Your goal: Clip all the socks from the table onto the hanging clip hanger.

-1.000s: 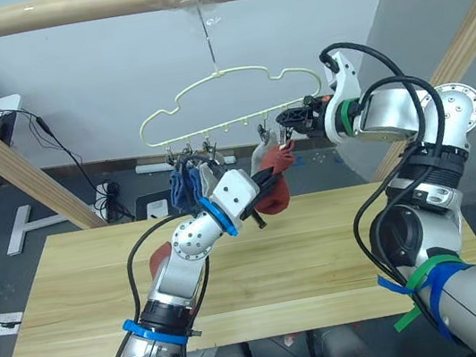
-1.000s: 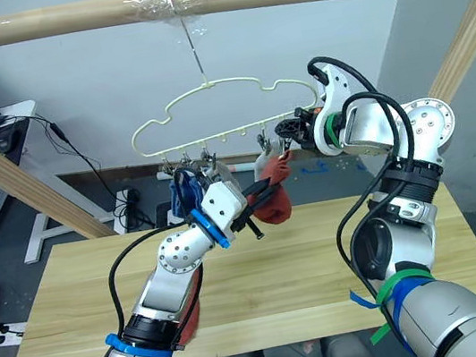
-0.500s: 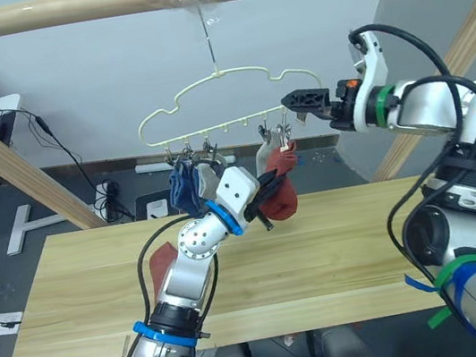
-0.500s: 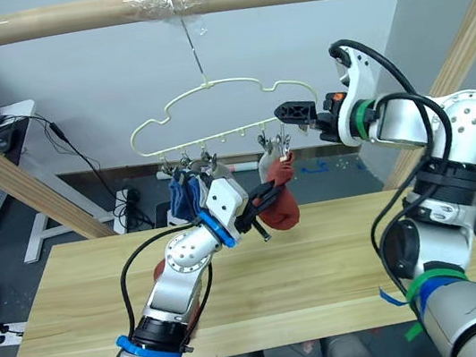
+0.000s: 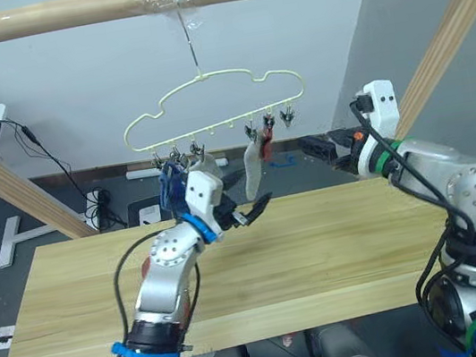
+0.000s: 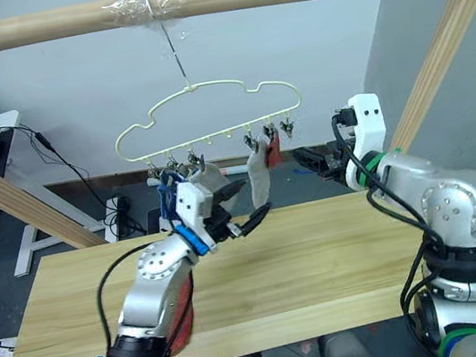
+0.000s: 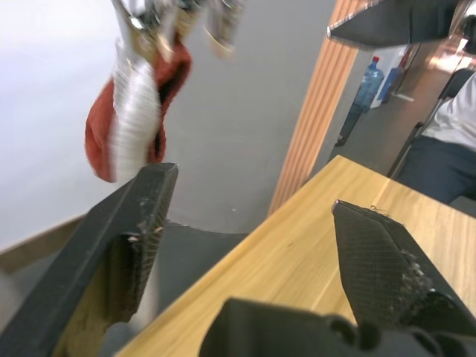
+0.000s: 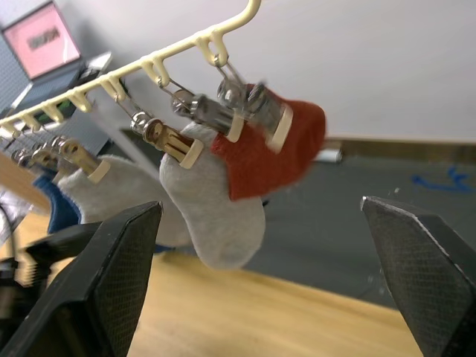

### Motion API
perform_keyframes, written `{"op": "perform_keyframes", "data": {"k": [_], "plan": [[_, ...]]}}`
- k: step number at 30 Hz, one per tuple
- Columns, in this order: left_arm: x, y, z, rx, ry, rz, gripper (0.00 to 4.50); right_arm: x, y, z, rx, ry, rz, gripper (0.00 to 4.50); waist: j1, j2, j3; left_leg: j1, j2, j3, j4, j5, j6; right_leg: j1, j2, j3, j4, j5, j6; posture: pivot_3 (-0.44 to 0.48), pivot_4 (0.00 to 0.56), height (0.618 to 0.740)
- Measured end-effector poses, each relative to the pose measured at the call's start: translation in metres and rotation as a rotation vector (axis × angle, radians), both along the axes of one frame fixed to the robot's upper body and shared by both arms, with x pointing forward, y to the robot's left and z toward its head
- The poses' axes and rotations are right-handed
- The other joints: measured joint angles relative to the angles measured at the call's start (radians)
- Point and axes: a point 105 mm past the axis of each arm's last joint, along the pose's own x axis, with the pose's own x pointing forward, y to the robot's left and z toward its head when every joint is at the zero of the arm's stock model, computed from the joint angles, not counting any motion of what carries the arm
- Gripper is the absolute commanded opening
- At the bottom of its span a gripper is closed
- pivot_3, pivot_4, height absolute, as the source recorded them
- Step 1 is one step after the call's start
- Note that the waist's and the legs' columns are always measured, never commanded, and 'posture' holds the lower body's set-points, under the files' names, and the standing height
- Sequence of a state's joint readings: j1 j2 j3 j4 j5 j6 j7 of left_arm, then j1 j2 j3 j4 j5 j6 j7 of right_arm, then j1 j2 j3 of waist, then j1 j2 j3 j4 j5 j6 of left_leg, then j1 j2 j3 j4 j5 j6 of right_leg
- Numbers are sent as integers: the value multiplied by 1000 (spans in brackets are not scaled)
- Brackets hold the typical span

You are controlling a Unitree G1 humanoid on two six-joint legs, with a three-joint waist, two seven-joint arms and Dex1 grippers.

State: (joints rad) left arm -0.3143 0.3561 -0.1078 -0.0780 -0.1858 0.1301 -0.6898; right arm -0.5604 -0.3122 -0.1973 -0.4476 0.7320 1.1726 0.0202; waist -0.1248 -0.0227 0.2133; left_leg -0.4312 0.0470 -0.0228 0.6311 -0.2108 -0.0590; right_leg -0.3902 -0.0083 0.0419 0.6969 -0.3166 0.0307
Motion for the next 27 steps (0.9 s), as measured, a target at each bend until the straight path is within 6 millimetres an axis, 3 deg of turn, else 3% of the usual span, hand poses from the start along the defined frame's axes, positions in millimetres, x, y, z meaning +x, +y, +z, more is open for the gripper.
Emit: {"op": "perform_keyframes", "data": {"k": [3, 5, 11, 15, 27], "plan": [[-3, 11, 8, 29, -20, -1, 3851, -1, 4, -8, -88, -93, -48, 3879, 1, 0, 0, 0, 0, 0, 0, 0, 0, 0, 0, 0, 0, 0, 0, -148, 193, 740], [-6, 14, 19, 23, -37, -3, 3851, -1, 9, -11, -127, -154, -75, 3195, 4, 0, 0, 0, 0, 0, 0, 0, 0, 0, 0, 0, 0, 0, 0, -141, 194, 740], [-11, 16, 41, 0, -64, -10, 3851, 0, 22, -7, -136, -269, -146, 3195, 12, 0, 0, 0, 0, 0, 0, 0, 0, 0, 0, 0, 0, 0, 0, -132, 196, 740], [-14, 15, 47, -17, -73, -22, 3851, 3, 24, -4, -104, -301, -184, 1941, 17, 0, 0, 0, 0, 0, 0, 0, 0, 0, 0, 0, 0, 0, 0, -124, 195, 740], [-14, 23, 50, -29, -81, 14, 3851, 13, 38, -3, -82, -315, -208, 1941, 19, 0, 0, 1, 0, 0, 0, 0, 0, 0, 0, 0, 0, 0, 0, -111, 194, 740]]}}
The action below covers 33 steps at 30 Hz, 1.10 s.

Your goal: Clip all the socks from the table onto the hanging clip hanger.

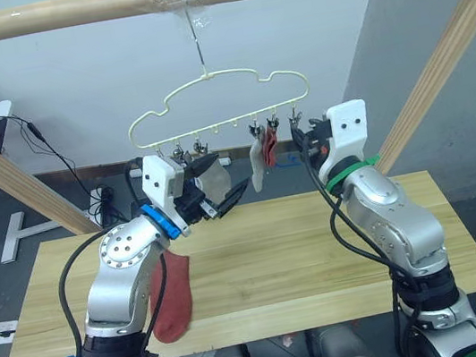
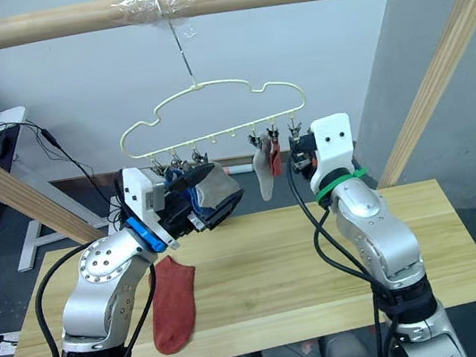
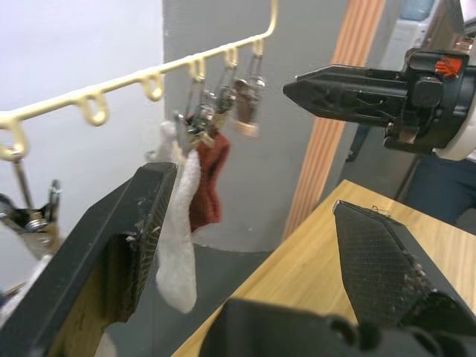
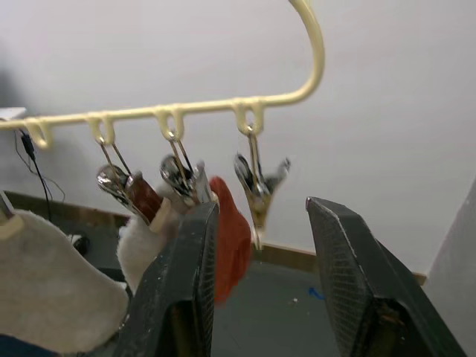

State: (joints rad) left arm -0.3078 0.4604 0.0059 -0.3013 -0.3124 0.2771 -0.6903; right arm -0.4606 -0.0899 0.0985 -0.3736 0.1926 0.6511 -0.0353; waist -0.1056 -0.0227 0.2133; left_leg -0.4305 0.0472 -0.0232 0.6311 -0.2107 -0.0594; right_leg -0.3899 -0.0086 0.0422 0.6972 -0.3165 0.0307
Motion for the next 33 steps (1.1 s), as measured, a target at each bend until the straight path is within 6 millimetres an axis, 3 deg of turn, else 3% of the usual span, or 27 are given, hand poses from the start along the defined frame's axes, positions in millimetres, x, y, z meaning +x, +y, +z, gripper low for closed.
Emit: {"op": "perform_keyframes", "data": {"k": [11, 33], "plan": [[-1, -1, 3, 2, -1, -5, 3851, 17, 0, -10, 27, 52, -68, 1941, 10, 0, 0, 0, 0, 0, 0, 0, 0, 0, 0, 0, 0, 0, 0, -106, 196, 740], [-5, -4, 9, -15, -21, -18, 3851, 27, 16, -1, 64, 12, -52, 1941, 18, 0, 0, 0, 0, 0, 0, 0, 0, 0, 0, 0, 0, 0, 0, -92, 195, 740]]}}
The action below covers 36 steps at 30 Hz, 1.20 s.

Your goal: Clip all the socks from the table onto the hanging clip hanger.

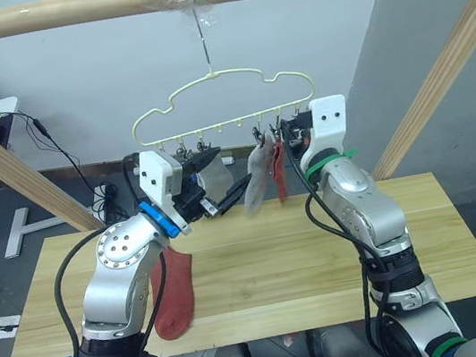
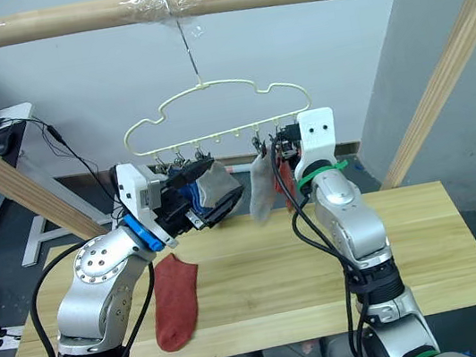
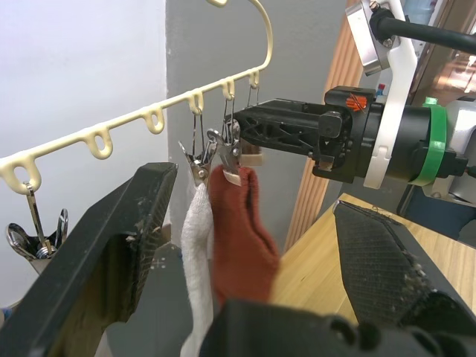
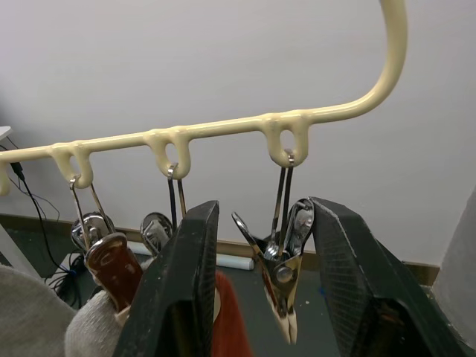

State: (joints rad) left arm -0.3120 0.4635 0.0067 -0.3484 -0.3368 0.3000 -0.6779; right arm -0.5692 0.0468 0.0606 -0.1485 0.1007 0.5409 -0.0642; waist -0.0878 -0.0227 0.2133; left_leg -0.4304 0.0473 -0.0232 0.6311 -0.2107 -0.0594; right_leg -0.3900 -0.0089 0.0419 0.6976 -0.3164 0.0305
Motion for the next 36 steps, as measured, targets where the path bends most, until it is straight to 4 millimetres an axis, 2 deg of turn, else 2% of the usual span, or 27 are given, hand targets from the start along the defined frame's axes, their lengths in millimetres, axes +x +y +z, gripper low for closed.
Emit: {"op": "perform_keyframes", "data": {"k": [12, 15, 20, 29, 32, 36], "plan": [[0, -1, 3, -24, -1, 3, 3851, 2, 4, -4, 2, 15, 18, 1941, 1, 0, 0, 0, 0, 0, 0, 0, 0, 0, 0, 0, 0, 0, 0, -81, 190, 740], [0, -3, 5, -45, 9, -8, 3851, 2, 4, -4, 1, 14, 23, 1328, 1, 0, 0, 0, 0, 0, 0, 0, 0, 0, 0, 0, 0, 0, 0, -79, 188, 740], [-2, -5, 9, -59, 8, -12, 3851, 4, 0, -4, 8, 13, 9, 26, 1, 0, 0, 0, 0, 0, 0, 0, 0, 0, 0, 0, 0, 0, 0, -79, 187, 740], [-2, -4, 8, -60, 12, -5, 3851, 7, -7, 0, -3, -5, 2, 7, 1, 0, 0, 0, 0, 0, 0, 0, 0, 0, 0, 0, 0, 0, 0, -82, 193, 740], [-3, 3, -4, -38, 47, 34, 3851, 8, -12, -1, -86, -1, 42, 7, 1, 0, 0, 1, 0, 1, 0, 0, 0, 0, 0, 1, 0, 0, 0, -92, 197, 740], [-4, 33, -45, 51, 161, 164, 3851, 7, -22, 2, -201, 39, 144, 7, 2, 0, 0, 1, 0, 0, 0, 0, 0, 0, 0, 0, 0, 0, 0, -100, 200, 740]]}}
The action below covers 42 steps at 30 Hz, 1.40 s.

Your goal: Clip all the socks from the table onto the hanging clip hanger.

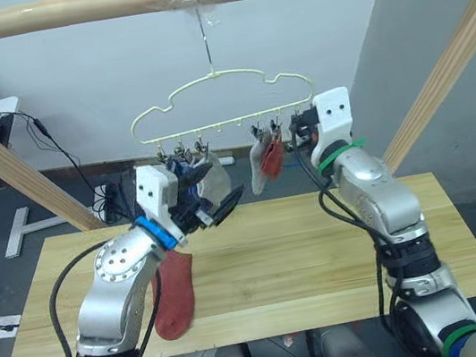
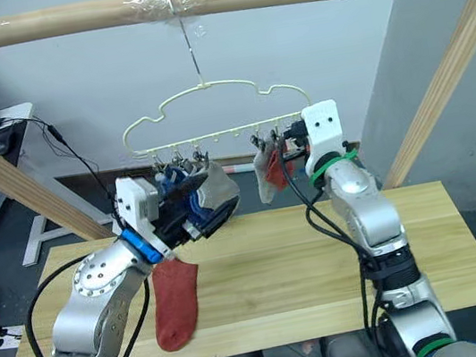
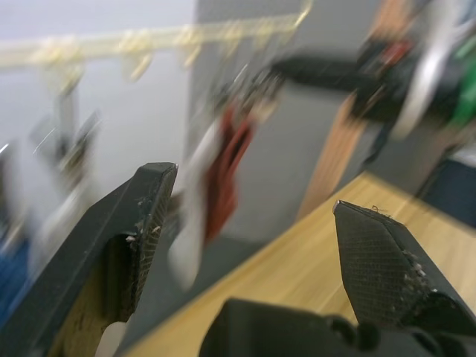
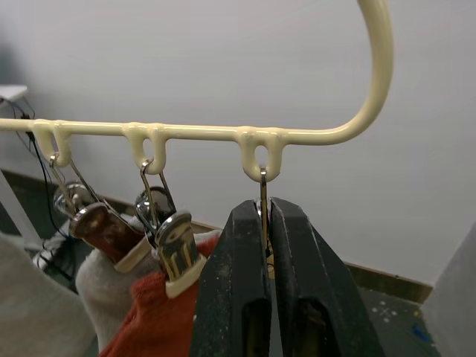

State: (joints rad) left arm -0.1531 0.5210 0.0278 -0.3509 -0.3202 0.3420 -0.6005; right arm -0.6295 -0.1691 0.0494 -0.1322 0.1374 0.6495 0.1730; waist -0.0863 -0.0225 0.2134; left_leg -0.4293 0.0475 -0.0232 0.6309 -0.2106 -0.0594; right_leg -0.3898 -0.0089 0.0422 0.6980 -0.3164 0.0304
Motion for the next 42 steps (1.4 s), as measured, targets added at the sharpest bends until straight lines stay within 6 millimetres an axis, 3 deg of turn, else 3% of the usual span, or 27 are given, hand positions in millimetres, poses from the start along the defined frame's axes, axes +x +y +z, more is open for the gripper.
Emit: {"op": "perform_keyframes", "data": {"k": [3, 6, 13, 16, 21, 29, 42], "plan": [[-9, 37, -50, 120, 154, 128, 3851, -2, -11, 8, -85, 55, 80, 7, 0, 0, 0, 1, 0, 0, 0, 0, 0, 1, 0, 0, 0, 0, 0, -101, 203, 740], [-20, 66, -88, 213, 267, 230, 3851, -3, -19, 15, -99, 116, 128, 7, 2, 0, 0, 1, 0, 0, 0, 0, 0, 1, -1, 0, 0, 0, 0, -99, 208, 740], [-27, 110, -124, 251, 389, 436, 3851, -5, -15, 23, -33, 231, 189, 7, 3, 0, 1, 1, 0, 0, 0, 0, 0, 0, -1, 0, 0, 0, -1, -98, 213, 740], [-29, 117, -140, 210, 460, 487, 3851, -2, -18, 25, -11, 246, 174, 7, 4, 0, 1, 1, 0, 1, -1, 0, 0, 0, -1, 0, -1, 0, -1, -93, 214, 740], [-23, 107, -159, 135, 558, 447, 3851, 0, -18, 21, 22, 286, 156, 7, 4, 0, 1, 1, 0, 1, 0, 0, 0, 0, -1, 0, 0, 0, -1, -93, 214, 740], [-18, 110, -164, 210, 565, 418, 3851, -1, -18, 21, 25, 293, 156, 7, 3, 0, 1, 1, 0, 0, 0, 0, 0, 1, -1, 0, 0, 0, -1, -104, 211, 740], [-25, 93, -166, 137, 583, 340, 11, 0, -24, 26, 25, 301, 149, 0, 3, 1, 0, 3, -1, 1, -1, 0, 0, 1, -2, 1, 0, 0, 0, -112, 202, 740]]}}
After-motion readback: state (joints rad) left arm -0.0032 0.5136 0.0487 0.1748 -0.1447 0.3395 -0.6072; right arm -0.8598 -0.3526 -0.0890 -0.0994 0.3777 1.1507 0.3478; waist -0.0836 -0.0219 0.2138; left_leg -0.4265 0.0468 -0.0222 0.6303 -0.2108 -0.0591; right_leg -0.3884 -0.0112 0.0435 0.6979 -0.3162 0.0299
